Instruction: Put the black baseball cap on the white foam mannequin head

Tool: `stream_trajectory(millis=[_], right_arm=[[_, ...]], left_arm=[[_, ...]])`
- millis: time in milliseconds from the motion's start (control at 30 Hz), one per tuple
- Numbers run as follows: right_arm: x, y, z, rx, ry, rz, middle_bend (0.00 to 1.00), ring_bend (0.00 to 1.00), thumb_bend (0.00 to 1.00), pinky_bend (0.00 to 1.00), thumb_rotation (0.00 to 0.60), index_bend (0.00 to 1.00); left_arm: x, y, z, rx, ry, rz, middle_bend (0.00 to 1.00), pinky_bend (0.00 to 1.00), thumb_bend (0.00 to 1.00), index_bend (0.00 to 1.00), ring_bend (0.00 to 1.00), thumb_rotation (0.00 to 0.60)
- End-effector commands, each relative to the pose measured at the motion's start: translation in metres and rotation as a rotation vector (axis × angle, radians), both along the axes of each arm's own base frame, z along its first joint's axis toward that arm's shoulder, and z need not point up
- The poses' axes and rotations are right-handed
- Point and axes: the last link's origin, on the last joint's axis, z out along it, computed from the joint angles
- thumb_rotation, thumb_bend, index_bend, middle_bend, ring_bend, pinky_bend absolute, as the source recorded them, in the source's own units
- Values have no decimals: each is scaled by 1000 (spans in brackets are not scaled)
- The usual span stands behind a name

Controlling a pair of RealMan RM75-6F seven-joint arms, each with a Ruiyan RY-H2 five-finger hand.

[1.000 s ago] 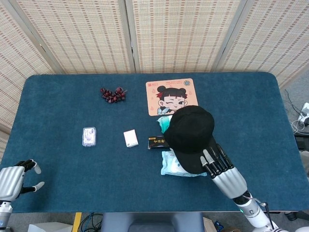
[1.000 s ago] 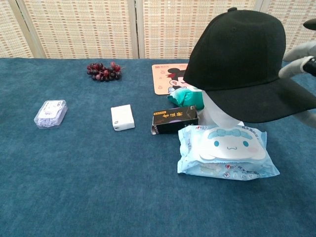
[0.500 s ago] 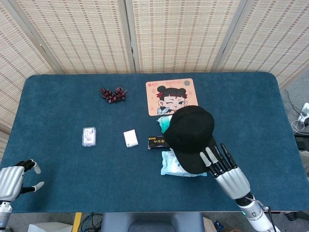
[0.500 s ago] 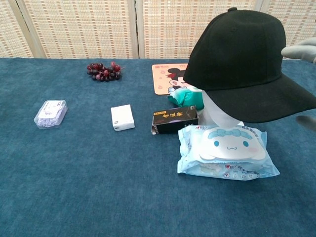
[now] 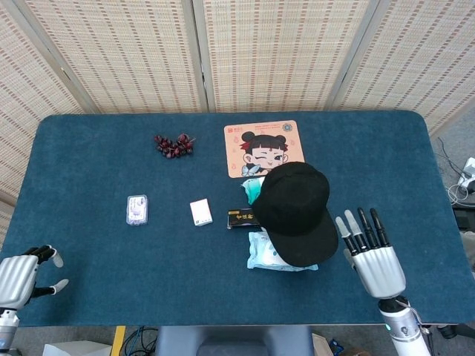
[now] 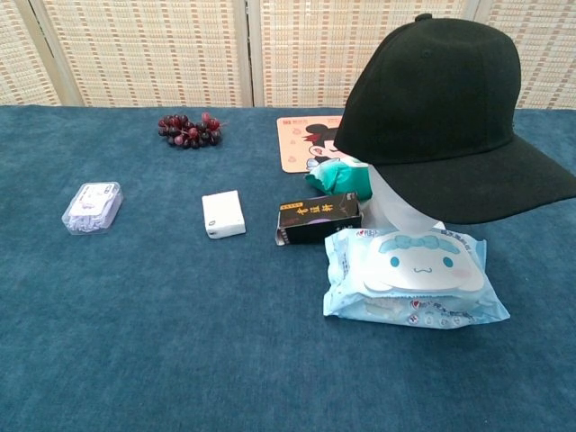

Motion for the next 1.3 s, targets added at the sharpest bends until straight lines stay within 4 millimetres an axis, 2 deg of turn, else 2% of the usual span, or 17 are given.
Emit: stream_trajectory(millis=[33,267,433,733,833,1300], right_arm=[[-8,4,16,6,-1,-125,141,3,114,85,600,169],[-18,10,38,-52,-99,-237,130,0,115,85,600,169],[-29,8,45,-87,-213,-289,130,0,117,84,600,171],[-54,-1,59,-147,-384,-351,139,0,129,84,600,248],[-63,-4,61,-142,-401,-388,142,0,133,84,600,250],[-72,-14,63,-89,-429,-438,143,0,137,84,600,260]], left_arm=[[0,0,0,1,-1,-2,470,671,21,554,430,600],[1,0,0,1,-4,-7,470,671,22,554,430,600],[3,0,2,25,-15,-36,470,671,22,555,430,600],[2,0,3,46,-28,-54,470,671,21,554,430,600],[2,1,2,43,-26,-52,470,671,22,555,430,600],[0,3,5,52,-33,-46,470,671,21,555,430,600]])
